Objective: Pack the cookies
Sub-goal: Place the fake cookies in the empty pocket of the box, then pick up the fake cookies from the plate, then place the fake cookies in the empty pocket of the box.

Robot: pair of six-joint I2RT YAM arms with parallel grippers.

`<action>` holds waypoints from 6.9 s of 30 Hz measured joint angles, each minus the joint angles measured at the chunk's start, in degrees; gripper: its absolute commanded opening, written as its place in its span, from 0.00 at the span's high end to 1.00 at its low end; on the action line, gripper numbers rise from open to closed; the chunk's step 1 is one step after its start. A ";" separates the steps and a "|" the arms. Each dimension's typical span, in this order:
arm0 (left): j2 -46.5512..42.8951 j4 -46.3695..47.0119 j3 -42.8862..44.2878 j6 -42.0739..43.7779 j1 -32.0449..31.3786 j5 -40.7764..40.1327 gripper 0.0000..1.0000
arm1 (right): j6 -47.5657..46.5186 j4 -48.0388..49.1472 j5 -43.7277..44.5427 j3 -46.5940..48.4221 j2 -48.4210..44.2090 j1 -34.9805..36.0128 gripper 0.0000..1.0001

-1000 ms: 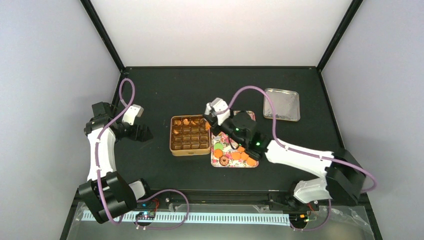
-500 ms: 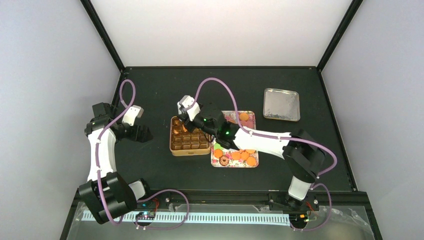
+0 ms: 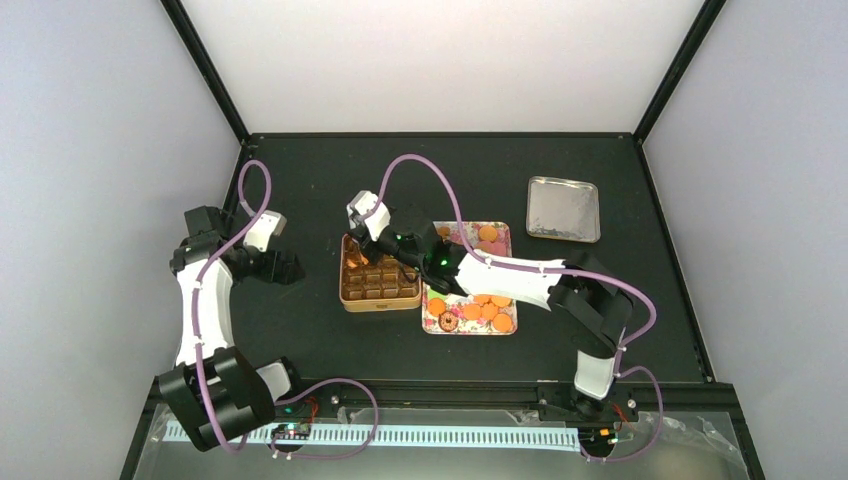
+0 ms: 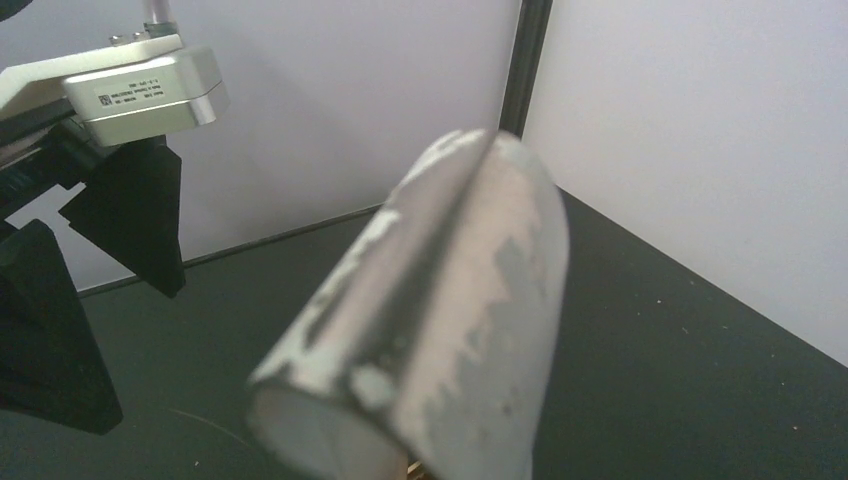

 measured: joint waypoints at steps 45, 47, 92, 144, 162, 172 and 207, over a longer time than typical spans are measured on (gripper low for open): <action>-0.09 2.60 -2.12 0.07 -0.02 2.34 0.01 | 4.61 -10.43 18.62 -23.12 -32.39 -0.33 0.62; 0.46 2.75 -2.12 0.04 -0.02 2.62 0.01 | 5.86 -12.90 21.20 -25.53 -35.43 -0.33 0.61; 0.83 -0.24 0.13 0.33 -0.35 3.32 0.01 | 14.16 -14.82 24.87 -41.13 -43.89 -3.56 0.84; -0.35 -1.11 0.13 1.18 -0.37 0.98 0.01 | 6.91 -16.90 2.73 5.11 -3.32 -3.54 0.69; -0.37 -1.29 0.13 1.36 -0.39 0.87 0.01 | 5.97 -16.90 2.89 5.11 -3.21 -3.54 0.73; -0.37 -1.68 0.13 1.86 -0.39 0.20 0.01 | 4.98 -16.74 -0.17 3.61 -4.83 -3.54 0.73; -0.37 -1.99 0.13 2.45 -0.39 -0.55 0.01 | 4.35 -18.21 -4.59 6.16 -3.08 -7.10 0.85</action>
